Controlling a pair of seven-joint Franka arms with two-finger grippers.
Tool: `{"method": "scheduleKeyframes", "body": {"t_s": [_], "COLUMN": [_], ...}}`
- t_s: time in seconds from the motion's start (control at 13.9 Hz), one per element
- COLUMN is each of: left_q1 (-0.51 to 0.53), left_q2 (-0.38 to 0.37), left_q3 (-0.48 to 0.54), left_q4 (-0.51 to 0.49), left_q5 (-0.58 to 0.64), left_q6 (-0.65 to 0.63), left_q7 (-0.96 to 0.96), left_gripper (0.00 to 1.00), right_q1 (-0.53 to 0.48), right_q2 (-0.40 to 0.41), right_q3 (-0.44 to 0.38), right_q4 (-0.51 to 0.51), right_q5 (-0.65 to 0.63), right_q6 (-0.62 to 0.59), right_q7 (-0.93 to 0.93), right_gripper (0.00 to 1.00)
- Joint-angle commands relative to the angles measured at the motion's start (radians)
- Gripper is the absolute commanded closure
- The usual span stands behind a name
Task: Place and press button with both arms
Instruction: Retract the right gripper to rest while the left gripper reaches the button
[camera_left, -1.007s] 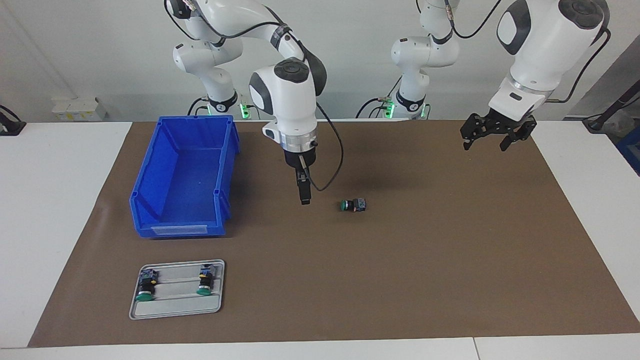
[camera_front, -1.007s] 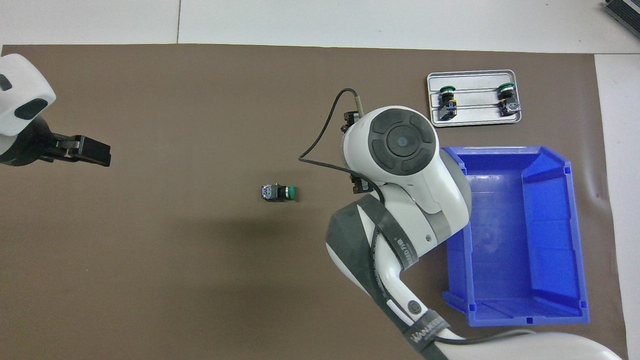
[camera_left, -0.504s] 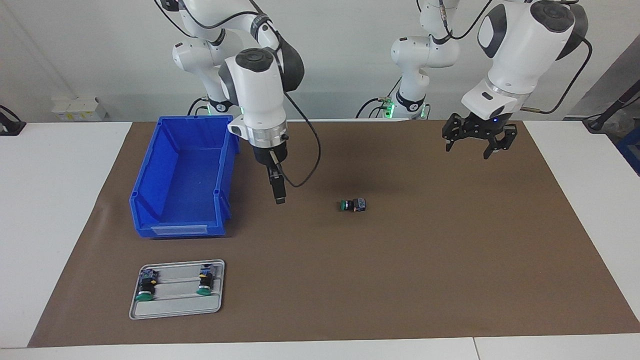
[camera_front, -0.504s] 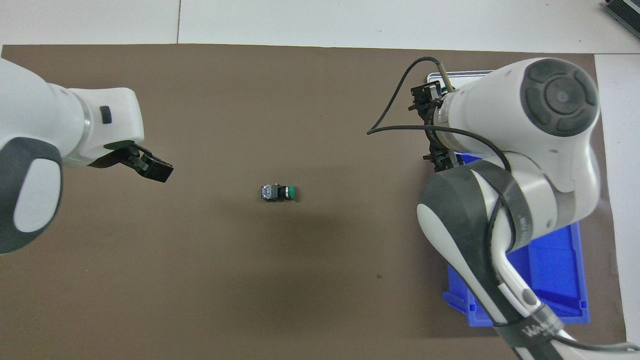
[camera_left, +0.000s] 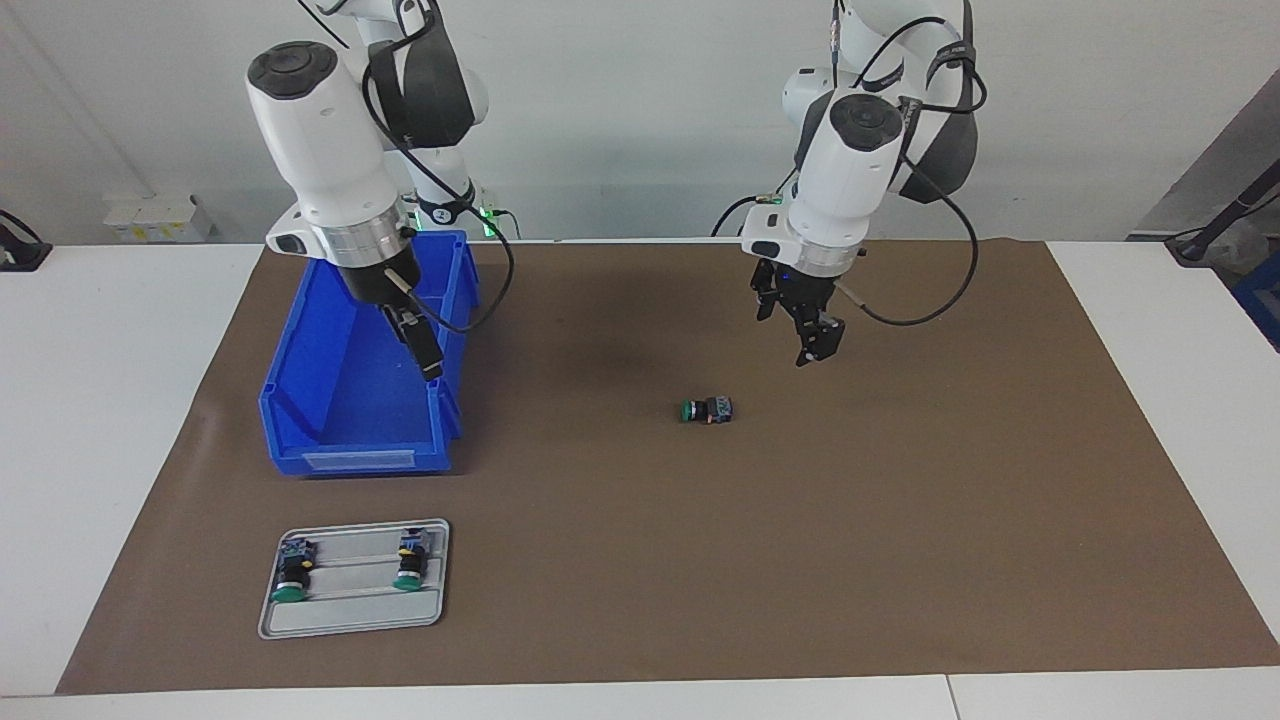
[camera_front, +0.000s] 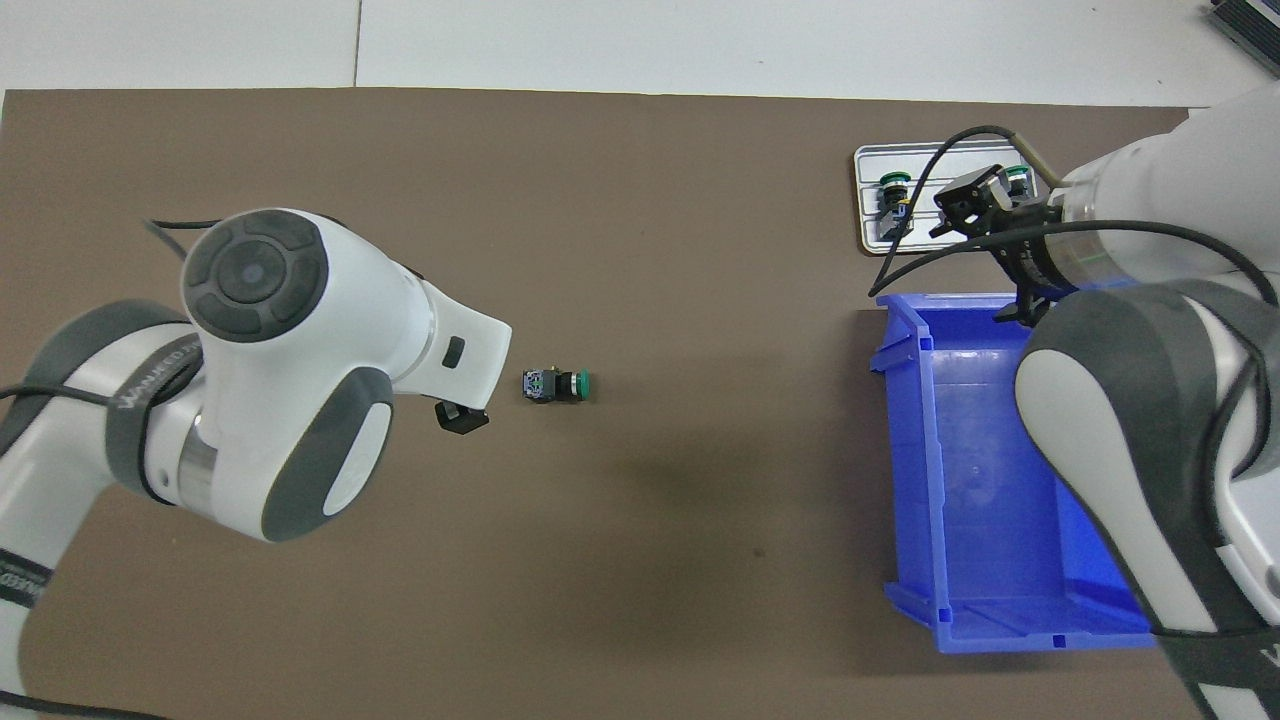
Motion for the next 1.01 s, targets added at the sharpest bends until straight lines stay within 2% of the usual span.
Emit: {"method": "scheduleKeyframes", "body": {"t_s": [0.0,0.14,0.36,0.65,0.79,0.94], "left_q1": [-0.055,-0.083,-0.118,-0.176,-0.179,-0.179], "left_q2": [-0.003,0.007,0.099,0.194,0.207,0.213], "left_q3": [0.019,0.019,0.022,0.027,0.026,0.026], "left_q4": [-0.075,-0.106,-0.114,-0.098,-0.098,-0.094], "left_q5": [-0.008,-0.008,-0.008,0.006,0.011,0.017], "left_q6": [0.093,0.149,0.226,0.289,0.314,0.335], "left_q7": [0.094,0.094,0.088,0.059,0.054,0.054], "left_gripper": [0.08,0.09,0.09,0.09,0.09,0.09], "right_q1": [-0.049,-0.069,-0.106,-0.149,-0.158,-0.155], "right_q2": [-0.038,-0.052,-0.086,-0.129,-0.141,-0.124], "right_q3": [0.01,0.003,0.0,-0.007,-0.008,0.001], "right_q4": [-0.021,-0.016,-0.016,-0.016,-0.015,0.049], "right_q5": [0.025,0.025,0.008,-0.029,-0.044,-0.087], "right_q6": [-0.036,-0.089,-0.157,-0.223,-0.234,-0.28], "right_q7": [-0.232,-0.436,-0.71,-0.886,-0.952,-0.96], "right_gripper": [0.0,0.0,0.0,0.0,0.0,0.0]}}
